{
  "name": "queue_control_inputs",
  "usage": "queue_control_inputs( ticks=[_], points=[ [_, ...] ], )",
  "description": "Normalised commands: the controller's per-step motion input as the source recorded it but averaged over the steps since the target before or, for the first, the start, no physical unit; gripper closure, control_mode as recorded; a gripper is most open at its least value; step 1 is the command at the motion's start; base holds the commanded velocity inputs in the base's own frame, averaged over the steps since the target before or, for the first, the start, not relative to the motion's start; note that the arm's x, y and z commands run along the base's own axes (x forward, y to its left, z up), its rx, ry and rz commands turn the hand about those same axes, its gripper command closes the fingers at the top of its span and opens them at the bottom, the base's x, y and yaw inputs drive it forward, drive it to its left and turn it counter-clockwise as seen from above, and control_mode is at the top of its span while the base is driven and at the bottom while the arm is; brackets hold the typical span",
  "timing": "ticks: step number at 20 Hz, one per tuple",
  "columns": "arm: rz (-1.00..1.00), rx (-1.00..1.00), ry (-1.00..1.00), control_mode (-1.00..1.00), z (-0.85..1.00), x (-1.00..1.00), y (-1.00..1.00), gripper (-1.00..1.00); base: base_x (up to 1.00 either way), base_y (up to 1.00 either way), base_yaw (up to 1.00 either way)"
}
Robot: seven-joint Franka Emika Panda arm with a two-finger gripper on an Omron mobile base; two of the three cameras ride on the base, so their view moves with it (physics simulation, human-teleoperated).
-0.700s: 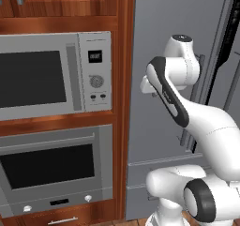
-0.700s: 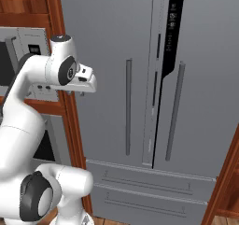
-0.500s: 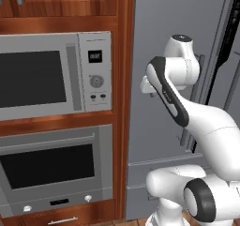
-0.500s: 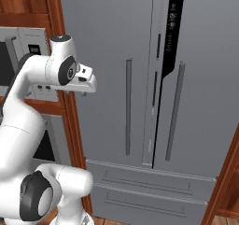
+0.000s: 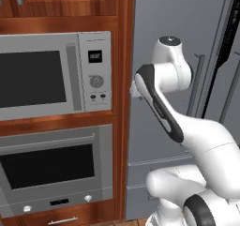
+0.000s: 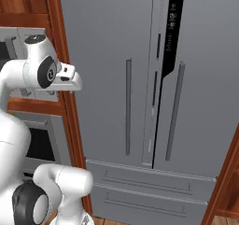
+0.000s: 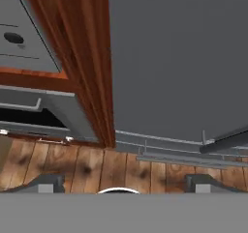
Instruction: Take the fish from the oven and place it on the plate on the counter.
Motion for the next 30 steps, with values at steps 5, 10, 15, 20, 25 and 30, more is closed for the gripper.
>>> queue_control_inputs(
  ticks=[5,10,15,20,25,30],
  points=[
    [0.22,-0.33,-0.12,-1.00,0.06,-0.25,1.00,-1.00,0.00,0.00,0.00],
    [0.26,-0.38,-0.15,-1.00,-0.08,0.00,1.00,-1.00,0.00,0.00,0.00],
    [0.22,-0.34,-0.17,-1.00,-0.23,-0.02,1.00,-1.00,0.00,0.00,0.00],
    [0.18,-0.20,-0.14,-1.00,-0.37,-0.26,0.80,-1.00,0.00,0.00,0.00],
    [0.15,-0.08,-0.05,-1.00,-0.48,-0.03,0.06,-1.00,0.00,0.00,0.00],
    [0.08,-0.07,-0.03,-1.00,-0.40,-0.02,0.00,-1.00,0.00,0.00,0.00]
  ],
)
